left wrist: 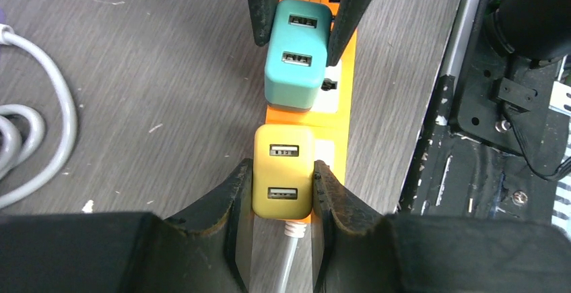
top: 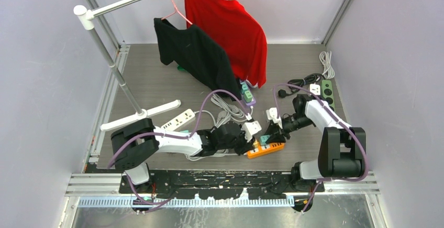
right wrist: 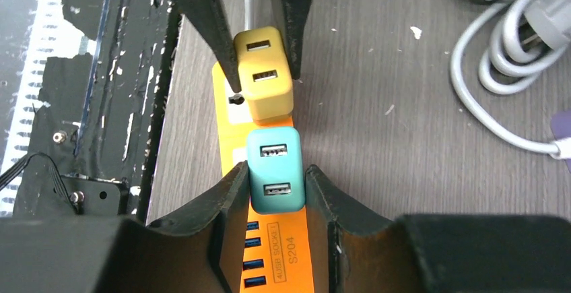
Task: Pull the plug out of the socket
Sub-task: Remove the plug from the socket.
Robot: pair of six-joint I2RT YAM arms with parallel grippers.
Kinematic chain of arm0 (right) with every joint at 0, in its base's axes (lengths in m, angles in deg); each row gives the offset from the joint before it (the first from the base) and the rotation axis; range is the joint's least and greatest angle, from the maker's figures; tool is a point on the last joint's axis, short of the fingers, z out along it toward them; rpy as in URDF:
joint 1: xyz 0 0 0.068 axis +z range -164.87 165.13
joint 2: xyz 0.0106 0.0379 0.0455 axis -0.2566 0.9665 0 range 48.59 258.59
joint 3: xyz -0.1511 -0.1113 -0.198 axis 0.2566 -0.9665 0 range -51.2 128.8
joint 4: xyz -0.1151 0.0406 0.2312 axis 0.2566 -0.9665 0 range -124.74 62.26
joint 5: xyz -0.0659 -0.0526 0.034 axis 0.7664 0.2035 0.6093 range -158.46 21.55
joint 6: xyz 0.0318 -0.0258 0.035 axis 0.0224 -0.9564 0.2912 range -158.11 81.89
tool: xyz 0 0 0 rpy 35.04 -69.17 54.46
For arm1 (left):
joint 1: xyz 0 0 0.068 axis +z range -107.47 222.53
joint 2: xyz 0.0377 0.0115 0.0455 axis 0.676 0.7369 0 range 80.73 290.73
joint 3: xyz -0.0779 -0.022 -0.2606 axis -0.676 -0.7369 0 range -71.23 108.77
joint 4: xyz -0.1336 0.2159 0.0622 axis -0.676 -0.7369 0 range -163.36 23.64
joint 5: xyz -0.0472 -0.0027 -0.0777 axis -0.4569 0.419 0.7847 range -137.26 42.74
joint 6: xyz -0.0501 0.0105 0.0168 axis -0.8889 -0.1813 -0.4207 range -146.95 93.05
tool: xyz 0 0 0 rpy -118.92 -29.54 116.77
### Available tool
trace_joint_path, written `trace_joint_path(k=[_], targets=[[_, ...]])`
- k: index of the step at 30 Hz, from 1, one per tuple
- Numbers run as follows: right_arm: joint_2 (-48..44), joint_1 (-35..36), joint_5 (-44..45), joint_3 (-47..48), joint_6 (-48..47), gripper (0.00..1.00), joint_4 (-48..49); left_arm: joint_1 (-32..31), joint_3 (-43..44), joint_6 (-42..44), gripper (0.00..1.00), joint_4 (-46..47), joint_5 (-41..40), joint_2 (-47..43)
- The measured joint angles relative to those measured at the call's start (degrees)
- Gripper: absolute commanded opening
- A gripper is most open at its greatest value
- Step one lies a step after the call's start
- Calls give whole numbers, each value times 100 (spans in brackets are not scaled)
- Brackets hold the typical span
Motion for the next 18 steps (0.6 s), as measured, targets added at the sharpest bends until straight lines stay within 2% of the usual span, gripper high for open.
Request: trace_joint_path(k=[5, 10, 15, 18], targets=[[-63, 264, 33, -234, -636, 1, -85, -59, -28, -68, 0, -79, 52, -7], [-328, 614, 164, -243, -155, 1, 208, -63, 26, -83, 0, -201, 68, -4], [-328, 420, 155, -195, 229, 1, 260, -61, 26, -122, 0, -195, 42, -4], [-328, 33, 46, -186, 313, 1, 170, -46, -2, -170, 0, -90, 2, 2]])
